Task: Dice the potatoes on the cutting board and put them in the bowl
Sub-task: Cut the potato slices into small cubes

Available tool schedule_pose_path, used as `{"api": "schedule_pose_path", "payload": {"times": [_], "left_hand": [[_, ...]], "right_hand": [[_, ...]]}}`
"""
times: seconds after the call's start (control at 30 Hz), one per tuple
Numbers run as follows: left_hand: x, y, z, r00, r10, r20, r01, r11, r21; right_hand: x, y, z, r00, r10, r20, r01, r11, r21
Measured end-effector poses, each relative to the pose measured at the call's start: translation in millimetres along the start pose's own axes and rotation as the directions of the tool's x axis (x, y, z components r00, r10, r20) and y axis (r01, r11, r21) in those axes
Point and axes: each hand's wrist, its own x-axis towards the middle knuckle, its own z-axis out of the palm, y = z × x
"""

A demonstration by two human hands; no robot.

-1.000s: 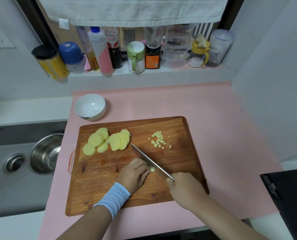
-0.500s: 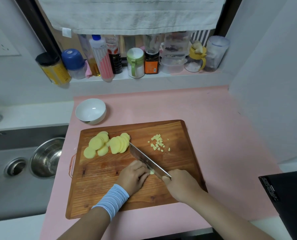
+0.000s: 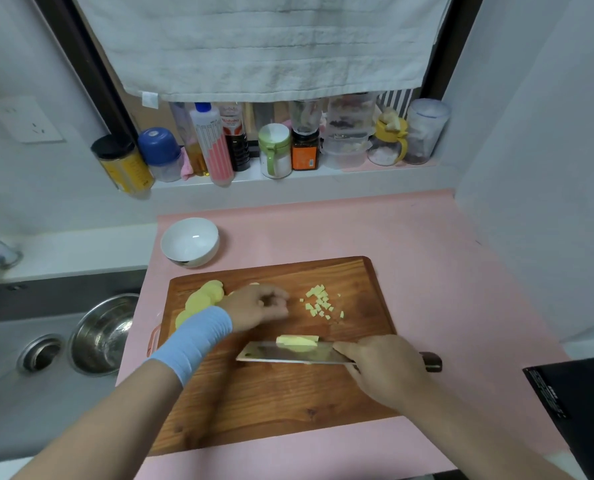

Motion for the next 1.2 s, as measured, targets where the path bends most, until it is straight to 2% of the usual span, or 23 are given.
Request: {"api": "schedule_pose_path", "payload": {"times": [0.07, 0.1, 0.17, 0.33, 0.47, 0.53, 0.67, 0.77, 0.83, 0.9, 1.0, 1.1, 1.2], "left_hand": [[8.8, 4.1, 9.5, 0.949, -0.101, 0.300, 0.045, 0.981, 0.186], [13.1, 3.0, 14.1, 0.916, -0.129, 0.380, 0.040, 0.972, 0.232], [20.6, -3.1, 21.0, 0.895, -0.128, 0.427, 0.035, 0.975, 0.219], [30.1, -9.6, 31.0, 0.914, -0.069, 0.399, 0.027, 0.994, 0.108], [38.4, -22.3, 31.9, 0.937, -0.098, 0.335, 0.081, 0.995, 0.065], [40.0, -31.3, 25.9, 0.943, -0.127, 0.307, 0.135, 0.991, -0.004], [39.1, -38.7, 13.3, 0.970, -0.119, 0.212, 0.143, 0.984, -0.105], [40.3, -36.8, 20.3, 0.989, -0.062, 0.134, 0.057, 0.997, 0.046], [40.2, -35.3, 33.4, 0.996, 0.021, 0.092, -0.040, 0.977, 0.210], [38.8, -30.6, 49.2, 0.987, 0.103, 0.122, -0.139, 0.932, 0.336], [36.8, -28.2, 68.2, 0.960, 0.239, 0.144, -0.279, 0.798, 0.534], [28.0, -37.7, 74.1, 0.928, 0.368, 0.060, -0.337, 0.757, 0.560], [16.2, -46.2, 80.4, 0.905, 0.421, 0.068, -0.377, 0.714, 0.591]], "right_hand": [[2.2, 0.7, -0.7, 0.996, -0.068, -0.049, 0.066, 0.997, -0.042], [3.3, 0.9, -2.6, 0.995, -0.081, -0.061, 0.077, 0.995, -0.070], [4.7, 1.4, -3.5, 0.991, -0.103, -0.083, 0.094, 0.990, -0.101], [5.3, 2.4, -5.9, 0.990, -0.120, -0.073, 0.113, 0.990, -0.089], [4.5, 4.8, -6.0, 0.996, -0.086, -0.025, 0.085, 0.995, -0.061], [4.0, 10.9, -7.3, 0.998, -0.018, 0.055, 0.019, 1.000, -0.019], [-1.9, 29.8, -15.3, 0.952, 0.182, 0.245, -0.246, 0.933, 0.263], [-2.4, 42.2, -19.5, 0.885, 0.323, 0.336, -0.449, 0.782, 0.433], [-2.0, 42.6, -20.6, 0.851, 0.400, 0.339, -0.524, 0.683, 0.509], [0.5, 39.0, -19.3, 0.824, 0.468, 0.319, -0.562, 0.613, 0.555], [3.9, 28.3, -17.0, 0.791, 0.527, 0.309, -0.597, 0.560, 0.574], [2.4, 17.6, -14.0, 0.769, 0.557, 0.313, -0.620, 0.533, 0.576], [-2.6, 12.4, -6.1, 0.753, 0.578, 0.315, -0.637, 0.517, 0.572]]}}
